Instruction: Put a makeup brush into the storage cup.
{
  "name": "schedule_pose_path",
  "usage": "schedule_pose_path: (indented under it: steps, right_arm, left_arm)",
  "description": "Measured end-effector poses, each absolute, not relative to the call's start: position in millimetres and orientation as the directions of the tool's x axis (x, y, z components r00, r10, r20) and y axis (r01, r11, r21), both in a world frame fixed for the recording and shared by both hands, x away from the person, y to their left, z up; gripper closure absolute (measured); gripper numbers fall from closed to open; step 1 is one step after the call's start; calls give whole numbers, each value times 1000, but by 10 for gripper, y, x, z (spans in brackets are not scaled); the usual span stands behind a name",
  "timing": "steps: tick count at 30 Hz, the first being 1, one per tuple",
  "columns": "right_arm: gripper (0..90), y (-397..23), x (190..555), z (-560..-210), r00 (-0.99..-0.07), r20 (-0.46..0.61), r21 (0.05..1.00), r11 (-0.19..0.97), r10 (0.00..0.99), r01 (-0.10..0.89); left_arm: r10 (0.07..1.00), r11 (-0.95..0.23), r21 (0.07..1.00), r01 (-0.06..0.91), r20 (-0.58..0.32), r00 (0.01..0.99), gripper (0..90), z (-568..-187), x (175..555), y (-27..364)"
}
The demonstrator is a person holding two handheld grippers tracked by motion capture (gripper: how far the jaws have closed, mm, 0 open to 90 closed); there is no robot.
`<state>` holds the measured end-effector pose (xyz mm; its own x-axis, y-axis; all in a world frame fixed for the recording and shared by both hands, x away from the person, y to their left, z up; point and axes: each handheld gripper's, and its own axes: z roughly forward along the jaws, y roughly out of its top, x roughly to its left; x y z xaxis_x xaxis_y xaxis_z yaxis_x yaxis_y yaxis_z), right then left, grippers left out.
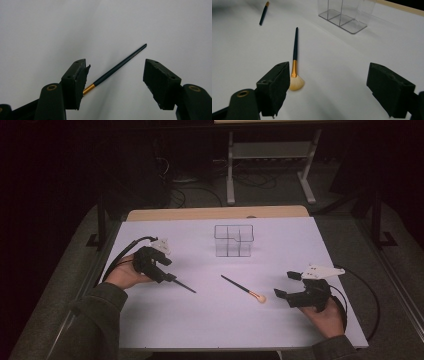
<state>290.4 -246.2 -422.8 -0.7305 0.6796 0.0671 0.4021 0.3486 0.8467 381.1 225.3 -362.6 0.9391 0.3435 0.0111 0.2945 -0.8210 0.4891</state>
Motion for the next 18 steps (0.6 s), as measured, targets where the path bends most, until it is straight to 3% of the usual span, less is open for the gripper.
schedule_pose_path:
  steps: [18]
  right_arm:
    - [187,-2424,2892,-4231,-746,62,841,368,663,397]
  left_arm:
    - [309,-877,378,297,-30,951,496,-3943,3942,2145]
